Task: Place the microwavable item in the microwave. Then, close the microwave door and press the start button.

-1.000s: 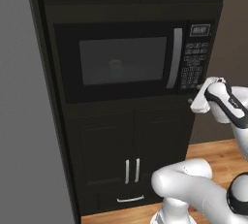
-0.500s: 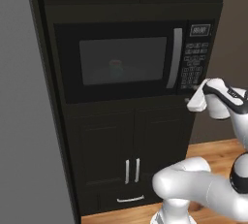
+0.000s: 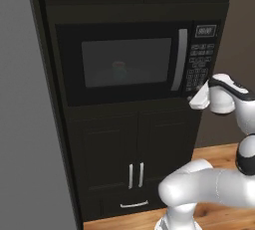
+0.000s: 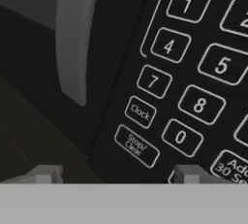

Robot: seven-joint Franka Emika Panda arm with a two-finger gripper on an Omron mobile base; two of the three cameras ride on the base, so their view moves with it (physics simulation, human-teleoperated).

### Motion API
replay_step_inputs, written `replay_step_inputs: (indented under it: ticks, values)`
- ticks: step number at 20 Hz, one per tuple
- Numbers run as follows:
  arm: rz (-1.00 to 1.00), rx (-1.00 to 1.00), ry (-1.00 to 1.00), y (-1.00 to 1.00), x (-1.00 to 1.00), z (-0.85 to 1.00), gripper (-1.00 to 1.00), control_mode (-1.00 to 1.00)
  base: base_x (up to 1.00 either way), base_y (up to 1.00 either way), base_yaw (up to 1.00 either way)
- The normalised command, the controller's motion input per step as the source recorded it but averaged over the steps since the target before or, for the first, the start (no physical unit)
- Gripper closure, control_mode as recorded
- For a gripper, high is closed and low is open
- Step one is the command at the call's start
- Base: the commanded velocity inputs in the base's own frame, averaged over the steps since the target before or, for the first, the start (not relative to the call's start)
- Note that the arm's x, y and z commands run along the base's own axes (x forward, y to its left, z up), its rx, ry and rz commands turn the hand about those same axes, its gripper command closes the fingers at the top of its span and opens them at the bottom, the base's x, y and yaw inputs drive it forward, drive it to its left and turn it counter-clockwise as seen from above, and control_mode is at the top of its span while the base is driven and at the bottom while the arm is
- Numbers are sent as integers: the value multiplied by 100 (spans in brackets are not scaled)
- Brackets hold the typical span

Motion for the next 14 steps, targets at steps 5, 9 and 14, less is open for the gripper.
replay_step_inputs:
  ticks: [5, 9, 14]
  values:
    - [0, 7, 0, -8, 38, -22, -100, -100, 0, 0, 0]
    - [0, 5, 0, -4, 39, -23, -100, -100, 0, 0, 0]
    - [0, 3, 0, 0, 26, -28, -100, -100, 0, 0, 0]
